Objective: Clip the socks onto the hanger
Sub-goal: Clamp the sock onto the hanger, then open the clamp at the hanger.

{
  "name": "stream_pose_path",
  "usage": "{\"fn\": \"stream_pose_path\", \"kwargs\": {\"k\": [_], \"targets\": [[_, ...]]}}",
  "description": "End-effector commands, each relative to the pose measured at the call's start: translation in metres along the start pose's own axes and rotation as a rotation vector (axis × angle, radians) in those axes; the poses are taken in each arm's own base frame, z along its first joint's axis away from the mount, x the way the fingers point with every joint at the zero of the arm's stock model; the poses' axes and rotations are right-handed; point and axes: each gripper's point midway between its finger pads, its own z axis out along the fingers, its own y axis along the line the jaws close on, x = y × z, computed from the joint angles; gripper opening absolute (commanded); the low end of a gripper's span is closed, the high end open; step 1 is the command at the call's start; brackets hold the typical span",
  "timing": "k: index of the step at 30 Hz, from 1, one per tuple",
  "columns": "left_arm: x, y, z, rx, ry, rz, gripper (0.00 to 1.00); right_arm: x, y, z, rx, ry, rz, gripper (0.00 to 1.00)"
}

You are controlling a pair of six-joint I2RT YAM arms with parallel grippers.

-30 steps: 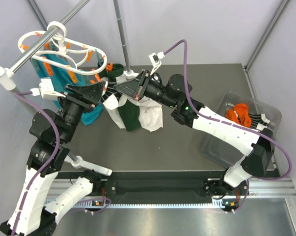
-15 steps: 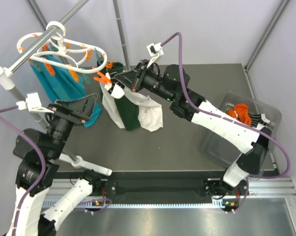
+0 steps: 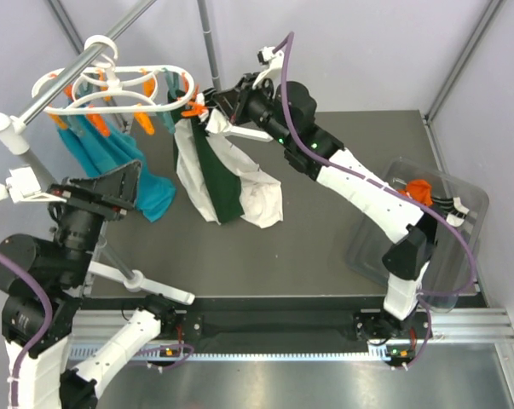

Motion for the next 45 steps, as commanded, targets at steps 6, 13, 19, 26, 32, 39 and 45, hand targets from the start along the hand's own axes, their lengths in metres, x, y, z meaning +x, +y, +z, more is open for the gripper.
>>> {"fn": "stream_pose_path", "kwargs": {"k": [6,13,19,26,32,39,45], "targets": [[0.030,0.008,0.064,-0.062,0.069,0.069,0.66,-0.024,-0.001,0.007,-0.068,-0.044,-0.016,0.00],[0.037,0.011,0.104,-0.106,0.054,0.069,0.66,-0.012,0.000,0.005,-0.091,-0.020,0.011,0.00],[0.034,0.019,0.117,-0.165,0.029,0.082,0.59,-0.014,0.001,0.001,-0.096,-0.021,0.012,0.00],[0.019,0.030,0.114,-0.237,-0.017,0.147,0.56,-0.016,0.001,-0.002,-0.096,-0.023,0.010,0.00],[0.016,0.034,0.119,-0.250,-0.035,0.190,0.56,-0.015,0.002,-0.001,-0.097,-0.022,0.018,0.00],[0.018,0.028,0.129,-0.228,-0.028,0.201,0.55,-0.013,0.003,-0.007,-0.099,-0.008,0.021,0.06],[0.020,0.030,0.136,-0.237,-0.027,0.223,0.54,-0.010,-0.006,-0.025,-0.051,0.020,0.008,0.35]]}}
